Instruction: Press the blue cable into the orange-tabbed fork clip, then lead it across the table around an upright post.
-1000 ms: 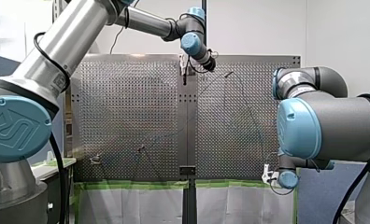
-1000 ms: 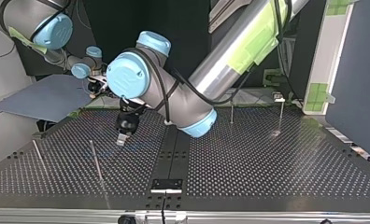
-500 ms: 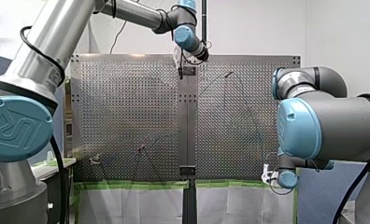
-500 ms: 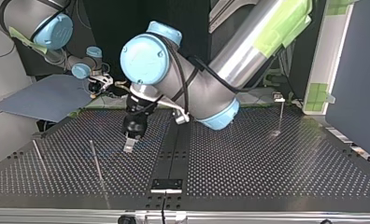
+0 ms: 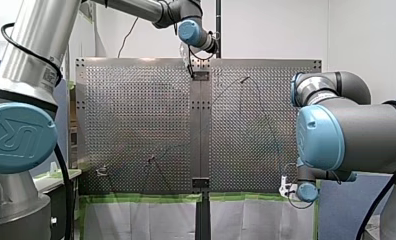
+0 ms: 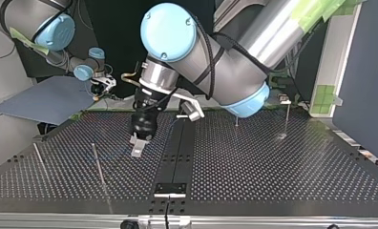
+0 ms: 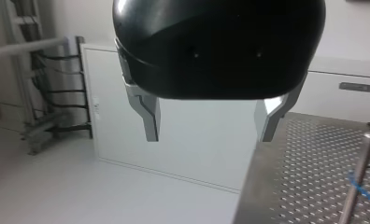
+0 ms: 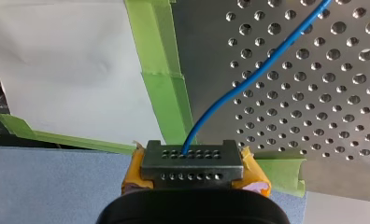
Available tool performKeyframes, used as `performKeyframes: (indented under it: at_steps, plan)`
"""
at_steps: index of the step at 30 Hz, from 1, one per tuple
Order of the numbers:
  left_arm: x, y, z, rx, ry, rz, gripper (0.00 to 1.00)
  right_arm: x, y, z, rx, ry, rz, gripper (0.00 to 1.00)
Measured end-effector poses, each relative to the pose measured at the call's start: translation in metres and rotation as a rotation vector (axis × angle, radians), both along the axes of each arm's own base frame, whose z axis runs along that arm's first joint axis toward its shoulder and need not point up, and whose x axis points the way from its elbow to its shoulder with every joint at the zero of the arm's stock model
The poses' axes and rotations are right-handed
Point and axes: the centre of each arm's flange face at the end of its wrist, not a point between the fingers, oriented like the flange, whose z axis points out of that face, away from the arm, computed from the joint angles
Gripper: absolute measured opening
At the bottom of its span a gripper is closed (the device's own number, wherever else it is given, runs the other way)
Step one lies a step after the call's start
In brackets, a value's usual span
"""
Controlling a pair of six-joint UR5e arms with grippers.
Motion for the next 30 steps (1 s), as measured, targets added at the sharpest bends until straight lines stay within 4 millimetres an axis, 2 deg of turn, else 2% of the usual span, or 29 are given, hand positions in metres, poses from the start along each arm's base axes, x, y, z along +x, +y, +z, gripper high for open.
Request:
performKeyframes:
  at_steps: [9, 30]
  plan:
    - [-0.016, 0.021, 0.012, -0.051, -0.053, 0.043, 1.00, 0.001, 0.000, 0.000, 0.001, 0.001, 0.002, 0.00]
    - [-0.014, 0.029, -0.054, -0.055, -0.061, 0.074, 1.00, 0.003, 0.001, 0.000, 0.002, -0.001, 0.008, 0.00]
